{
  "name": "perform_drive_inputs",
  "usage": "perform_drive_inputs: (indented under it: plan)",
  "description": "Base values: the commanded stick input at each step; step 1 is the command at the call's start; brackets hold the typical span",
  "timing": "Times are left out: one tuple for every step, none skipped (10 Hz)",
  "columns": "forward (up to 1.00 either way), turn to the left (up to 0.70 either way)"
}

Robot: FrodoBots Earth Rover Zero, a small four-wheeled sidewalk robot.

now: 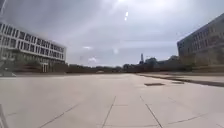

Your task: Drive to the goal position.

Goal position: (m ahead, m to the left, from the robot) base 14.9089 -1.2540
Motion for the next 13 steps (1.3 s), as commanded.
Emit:
perform_drive_inputs:
  plan:
    - [0.7, 0.0]
    - [0.7, 0.0]
    - [0.7, 0.0]
    - [0.7, 0.0]
    - [0.7, 0.0]
    - [0.7, 0.0]
    - [0.7, 0.0]
    - [0.7, 0.0]
    - [0.7, 0.0]
    - [0.7, 0.0]
    - [0.7, 0.0]
    - [0.7, 0.0]
    - [0.7, 0.0]
